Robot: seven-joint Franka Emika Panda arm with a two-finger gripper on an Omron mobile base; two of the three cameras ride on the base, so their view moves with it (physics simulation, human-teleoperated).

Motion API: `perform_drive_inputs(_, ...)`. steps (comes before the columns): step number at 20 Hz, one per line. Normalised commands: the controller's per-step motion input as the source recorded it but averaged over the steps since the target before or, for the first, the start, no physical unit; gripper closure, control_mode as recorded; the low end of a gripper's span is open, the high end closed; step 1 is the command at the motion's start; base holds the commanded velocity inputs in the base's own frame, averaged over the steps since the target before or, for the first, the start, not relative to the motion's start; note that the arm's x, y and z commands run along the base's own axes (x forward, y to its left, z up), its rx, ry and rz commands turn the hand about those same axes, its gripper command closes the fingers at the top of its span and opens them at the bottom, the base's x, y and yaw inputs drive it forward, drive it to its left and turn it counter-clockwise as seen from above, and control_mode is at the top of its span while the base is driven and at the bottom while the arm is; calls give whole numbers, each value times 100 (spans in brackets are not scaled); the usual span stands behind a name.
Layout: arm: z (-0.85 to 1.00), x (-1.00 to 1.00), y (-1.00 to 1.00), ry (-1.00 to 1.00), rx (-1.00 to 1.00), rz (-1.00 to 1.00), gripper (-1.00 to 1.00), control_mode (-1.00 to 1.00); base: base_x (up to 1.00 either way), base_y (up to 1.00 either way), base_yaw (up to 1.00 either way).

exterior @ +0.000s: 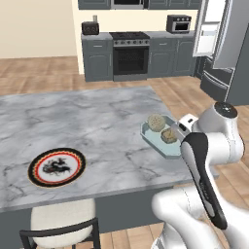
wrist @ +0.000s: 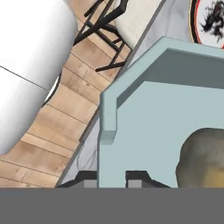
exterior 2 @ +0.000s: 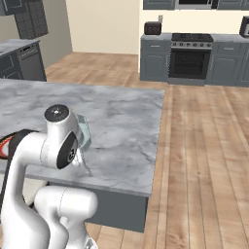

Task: Place two dumplings into each of the tupperware containers and then place the containers in the fridge.

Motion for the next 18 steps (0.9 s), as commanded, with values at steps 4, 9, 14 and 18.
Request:
perform_drive_inputs(4,-37,0,22,5,0,-19,100,-100,0,0,0)
perform_drive_inputs(9,-7,0,-9,0,15,-13,100,-100,0,0,0)
perform_drive_inputs(14,0,-1,-5,0,10,-9,100,100,-9,-16,-8)
perform_drive_inputs(18,0,0,0,0,0,0,100,100,-34,-60,-18)
